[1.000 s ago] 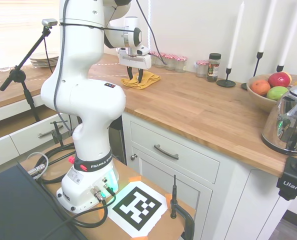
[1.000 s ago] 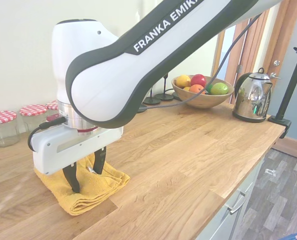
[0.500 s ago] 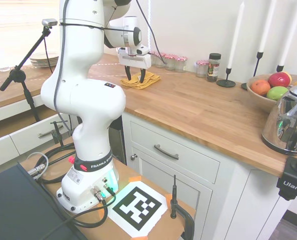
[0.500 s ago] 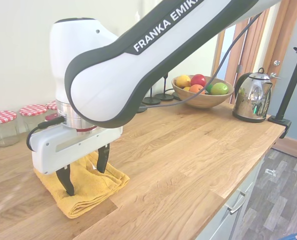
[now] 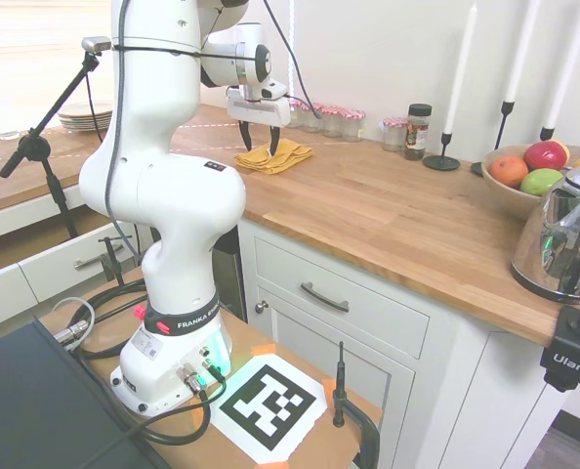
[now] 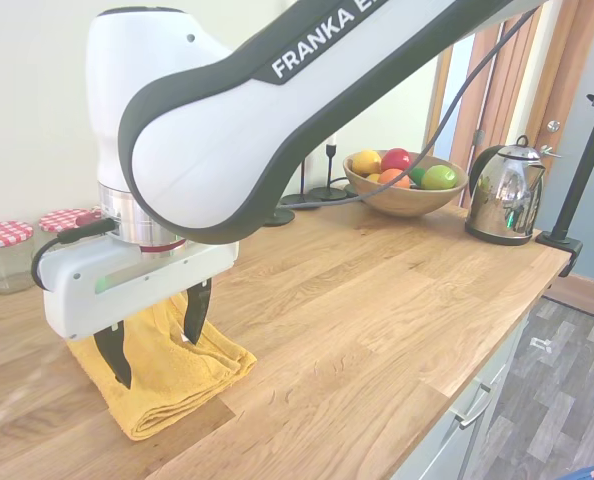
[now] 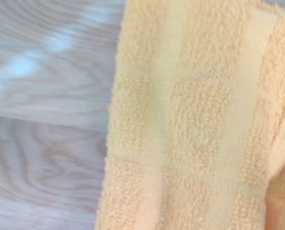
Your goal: Wipe the counter
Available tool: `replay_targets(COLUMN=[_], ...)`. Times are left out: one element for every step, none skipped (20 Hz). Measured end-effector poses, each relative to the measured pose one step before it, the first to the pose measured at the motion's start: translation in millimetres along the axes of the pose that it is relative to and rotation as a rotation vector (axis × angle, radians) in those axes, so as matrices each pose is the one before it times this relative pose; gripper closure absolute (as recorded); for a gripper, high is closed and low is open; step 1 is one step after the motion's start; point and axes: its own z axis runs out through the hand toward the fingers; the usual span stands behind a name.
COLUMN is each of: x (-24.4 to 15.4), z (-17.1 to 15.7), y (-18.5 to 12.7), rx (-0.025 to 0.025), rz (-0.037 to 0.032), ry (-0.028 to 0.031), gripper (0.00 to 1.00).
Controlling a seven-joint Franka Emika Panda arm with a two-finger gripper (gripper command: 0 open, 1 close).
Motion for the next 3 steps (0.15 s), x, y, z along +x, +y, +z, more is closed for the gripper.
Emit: replay_targets(x=[0.04,0.01,0.05], z=[-1.29,-0.67,-0.49], y=[0.13,0.24,0.22], rx=[0.00158,0.0006,0.00043], rz=[0.00079,0.00078,0.00066], ry=[0.00116,0.00059,0.00046], gripper=[0.0,0.0,0.0])
